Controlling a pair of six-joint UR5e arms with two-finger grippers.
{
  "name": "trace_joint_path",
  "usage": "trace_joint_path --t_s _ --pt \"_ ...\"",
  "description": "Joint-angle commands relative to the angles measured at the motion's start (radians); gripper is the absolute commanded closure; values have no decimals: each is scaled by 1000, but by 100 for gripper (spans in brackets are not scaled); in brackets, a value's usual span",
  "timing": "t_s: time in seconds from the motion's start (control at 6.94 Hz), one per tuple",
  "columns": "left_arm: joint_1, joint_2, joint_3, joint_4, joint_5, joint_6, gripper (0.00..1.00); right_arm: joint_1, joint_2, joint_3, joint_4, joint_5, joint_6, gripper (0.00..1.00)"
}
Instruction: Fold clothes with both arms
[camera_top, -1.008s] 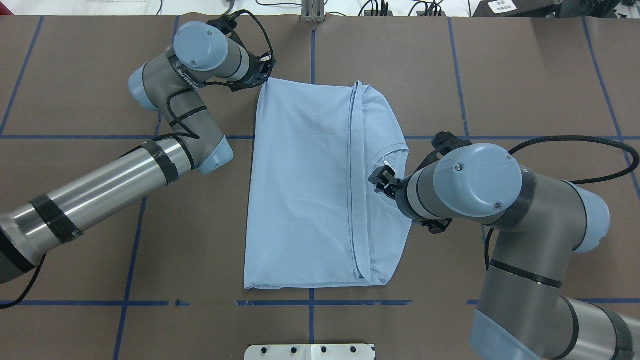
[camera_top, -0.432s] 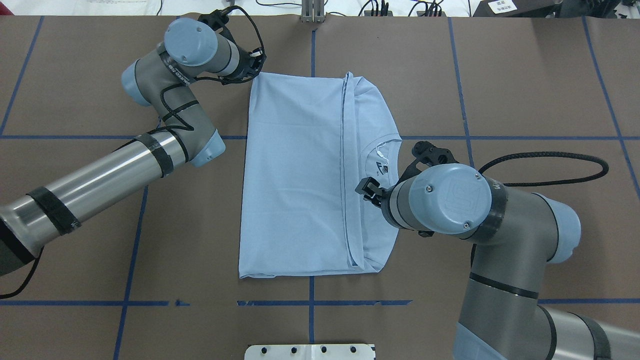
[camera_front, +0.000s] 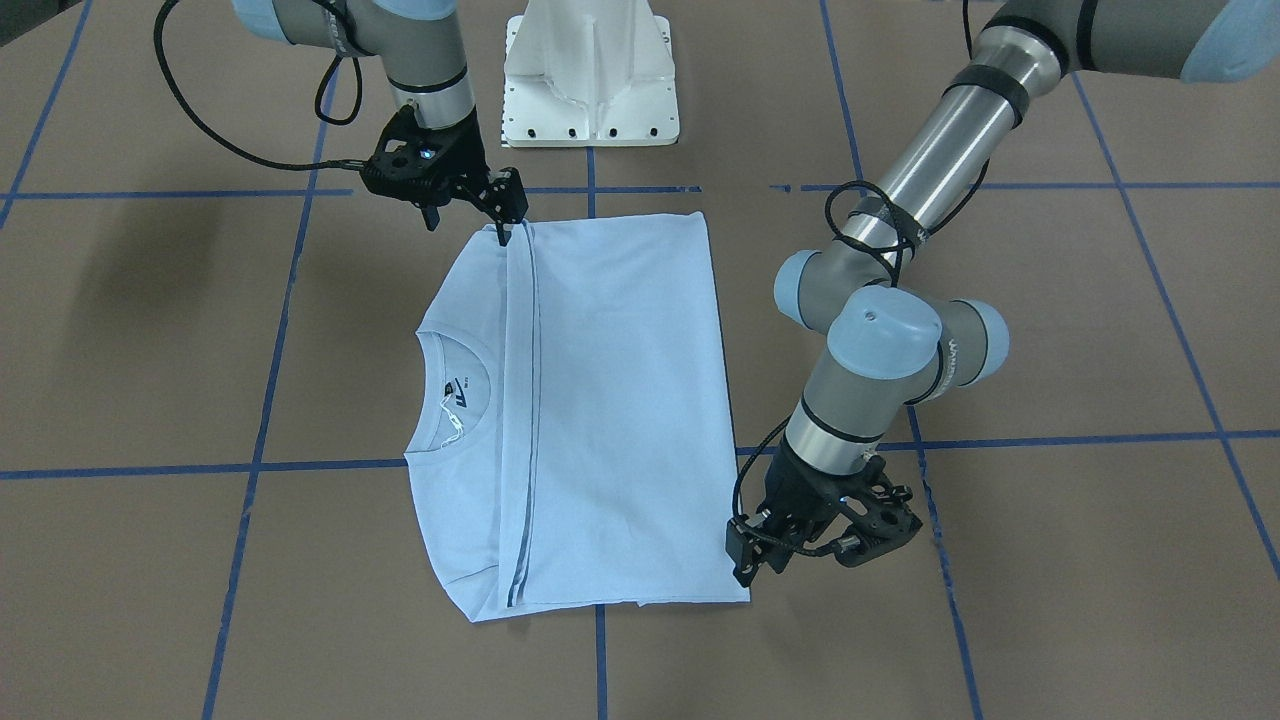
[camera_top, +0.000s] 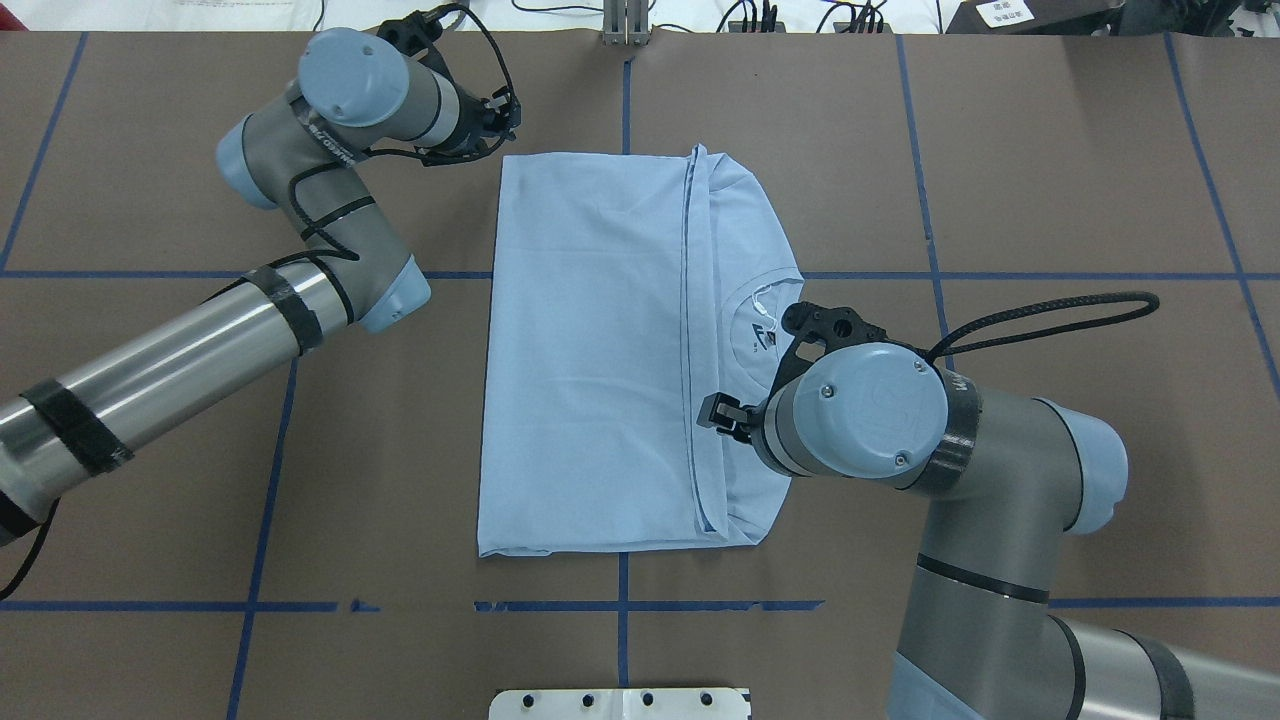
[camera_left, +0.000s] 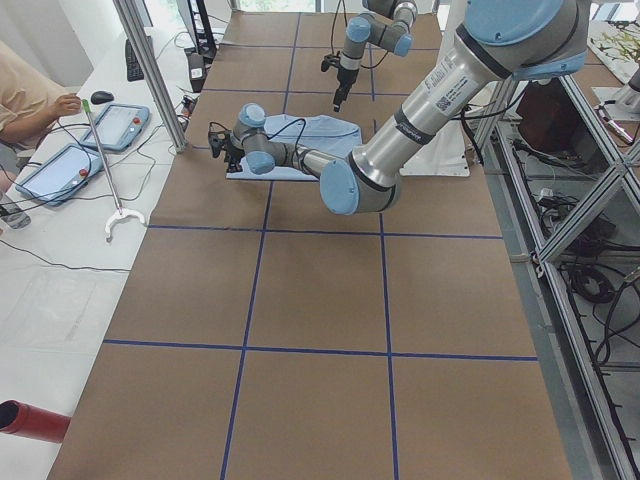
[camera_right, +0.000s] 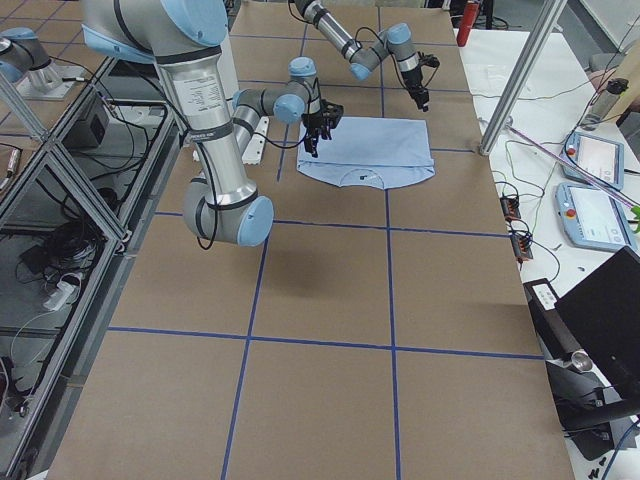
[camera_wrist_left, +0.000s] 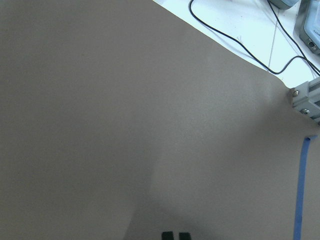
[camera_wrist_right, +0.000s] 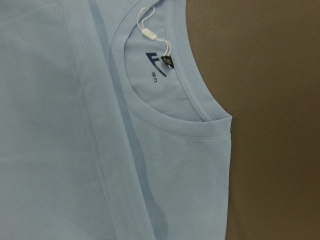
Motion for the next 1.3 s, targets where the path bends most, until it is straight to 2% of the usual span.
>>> trace_joint_path --t_s 0.0,0.29,0.58,0.72,1.15 --pt "-3 98 -130 5 -51 1 43 -3 47 -77 -11 128 -182 0" --pt "-3 113 -142 3 -53 1 42 -14 175 -216 -107 133 -301 0" --pt "-5 133 -168 5 -53 -1 42 -15 190 -249 -178 166 -467 1" --pt "-5 135 -170 5 -53 -2 42 -14 238 -314 -214 169 -526 1" --pt "-5 136 -173 5 -53 -5 40 -20 239 -346 -227 185 -548 1"
